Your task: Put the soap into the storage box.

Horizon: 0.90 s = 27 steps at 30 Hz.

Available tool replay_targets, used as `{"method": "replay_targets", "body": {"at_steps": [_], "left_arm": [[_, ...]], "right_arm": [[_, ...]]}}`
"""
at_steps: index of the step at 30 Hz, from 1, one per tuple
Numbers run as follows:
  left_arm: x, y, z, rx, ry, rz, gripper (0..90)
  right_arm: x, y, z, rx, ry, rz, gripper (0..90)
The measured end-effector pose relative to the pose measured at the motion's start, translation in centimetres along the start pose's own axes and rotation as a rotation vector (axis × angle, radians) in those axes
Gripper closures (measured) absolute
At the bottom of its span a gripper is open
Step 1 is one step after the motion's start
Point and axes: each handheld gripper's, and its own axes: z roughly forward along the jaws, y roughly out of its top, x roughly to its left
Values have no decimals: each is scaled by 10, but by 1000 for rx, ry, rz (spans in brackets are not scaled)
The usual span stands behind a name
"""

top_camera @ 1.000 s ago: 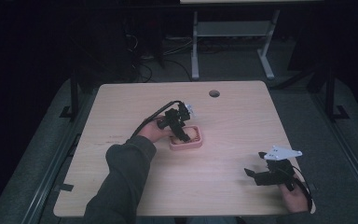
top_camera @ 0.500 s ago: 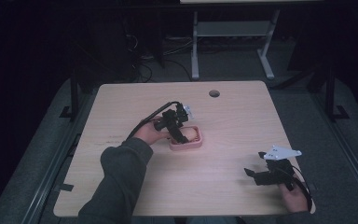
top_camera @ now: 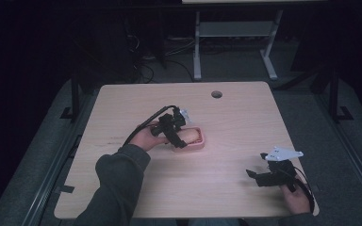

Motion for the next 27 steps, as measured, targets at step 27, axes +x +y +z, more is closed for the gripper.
{"method": "replay_targets", "body": {"at_steps": [27], "left_arm": [[-17, -37, -17, -29, 12, -30, 231]], "right_arm": [[1, 0, 2, 10, -20, -6, 141]]}}
